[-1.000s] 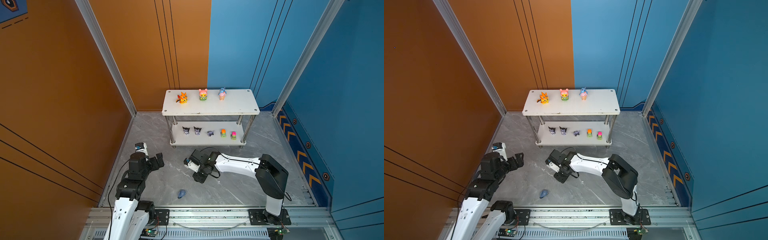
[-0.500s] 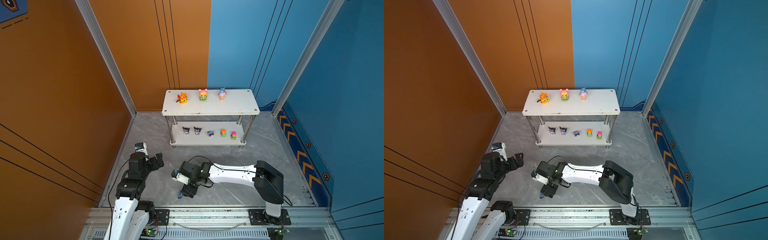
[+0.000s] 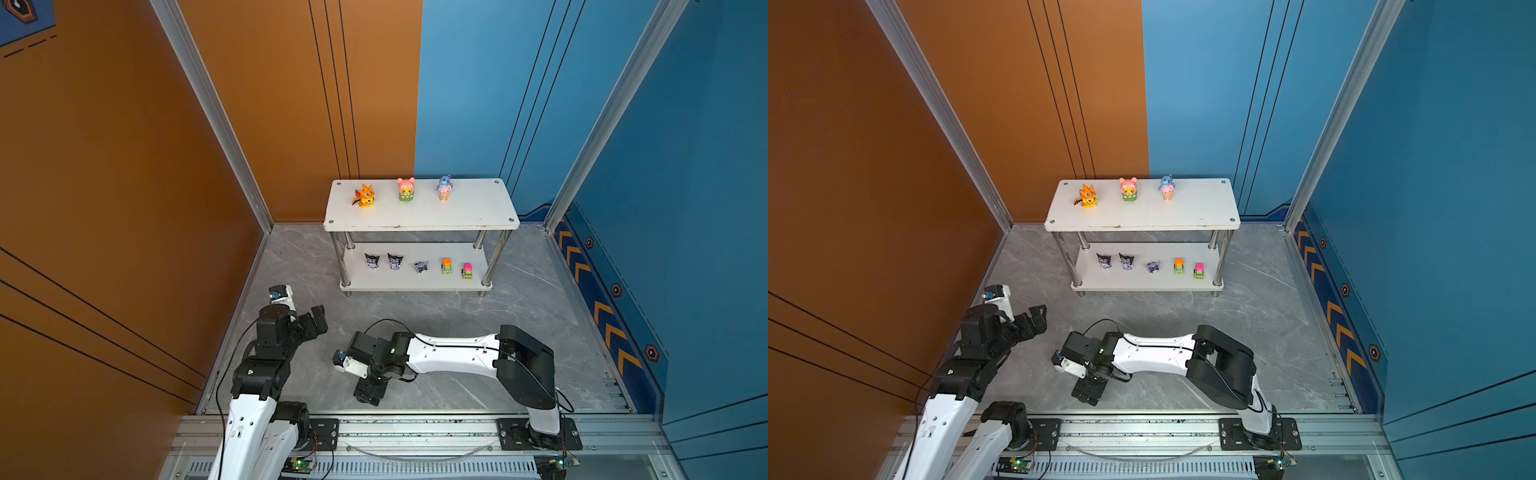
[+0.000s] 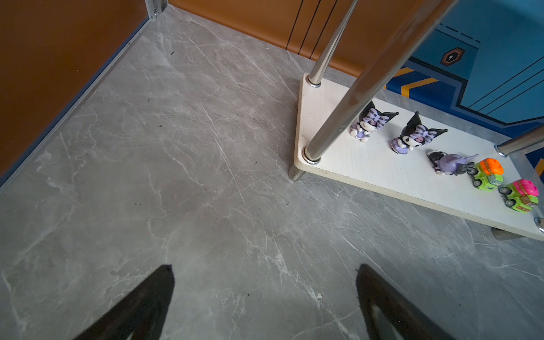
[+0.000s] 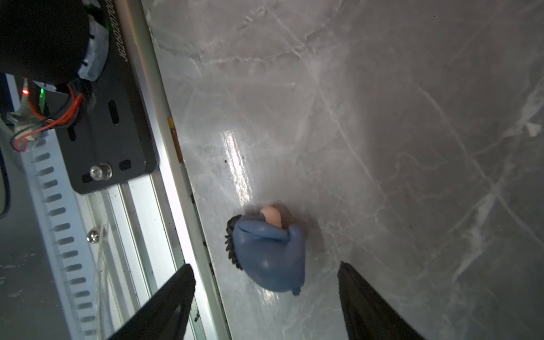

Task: Organize plastic toys on shelves
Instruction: Pick up the plastic toy from the bottom-center of the table.

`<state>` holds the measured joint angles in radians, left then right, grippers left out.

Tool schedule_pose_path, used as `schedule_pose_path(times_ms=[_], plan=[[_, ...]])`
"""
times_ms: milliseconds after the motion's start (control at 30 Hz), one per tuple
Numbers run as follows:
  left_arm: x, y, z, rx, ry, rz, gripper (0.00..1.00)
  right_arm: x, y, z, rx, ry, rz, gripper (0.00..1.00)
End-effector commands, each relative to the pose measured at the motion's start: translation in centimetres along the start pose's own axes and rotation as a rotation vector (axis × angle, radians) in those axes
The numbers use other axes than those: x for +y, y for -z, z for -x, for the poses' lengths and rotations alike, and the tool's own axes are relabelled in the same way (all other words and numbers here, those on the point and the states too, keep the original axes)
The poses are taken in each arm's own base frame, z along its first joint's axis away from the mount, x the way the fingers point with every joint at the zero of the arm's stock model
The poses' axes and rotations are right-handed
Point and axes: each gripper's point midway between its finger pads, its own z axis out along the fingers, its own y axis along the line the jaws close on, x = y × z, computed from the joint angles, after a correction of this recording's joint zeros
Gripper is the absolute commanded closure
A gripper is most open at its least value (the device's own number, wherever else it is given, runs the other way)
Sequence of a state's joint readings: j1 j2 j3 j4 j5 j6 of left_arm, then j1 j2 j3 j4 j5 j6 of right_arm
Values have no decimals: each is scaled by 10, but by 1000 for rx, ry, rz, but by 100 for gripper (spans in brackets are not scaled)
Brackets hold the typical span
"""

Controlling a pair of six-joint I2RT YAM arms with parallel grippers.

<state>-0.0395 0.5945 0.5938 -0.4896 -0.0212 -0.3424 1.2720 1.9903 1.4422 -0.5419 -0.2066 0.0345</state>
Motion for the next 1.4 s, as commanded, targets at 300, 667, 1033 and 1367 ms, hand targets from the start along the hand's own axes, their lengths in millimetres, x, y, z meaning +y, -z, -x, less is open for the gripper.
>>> schedule_pose_path(times_ms=[300, 667, 1033, 1367], plan=[[0, 0, 0, -7, 16, -13, 2, -10, -16, -5, 68, -32, -44, 29], [-3, -5, -1, 4, 21, -29, 2, -36, 2, -12, 38, -104, -34, 58], [-60, 0, 10, -90, -1, -360, 2, -80, 98, -29, -228, -403, 237, 64], [-169, 54, -5, -302, -306, -823, 2, -98, 223, -40, -541, -583, 503, 63]])
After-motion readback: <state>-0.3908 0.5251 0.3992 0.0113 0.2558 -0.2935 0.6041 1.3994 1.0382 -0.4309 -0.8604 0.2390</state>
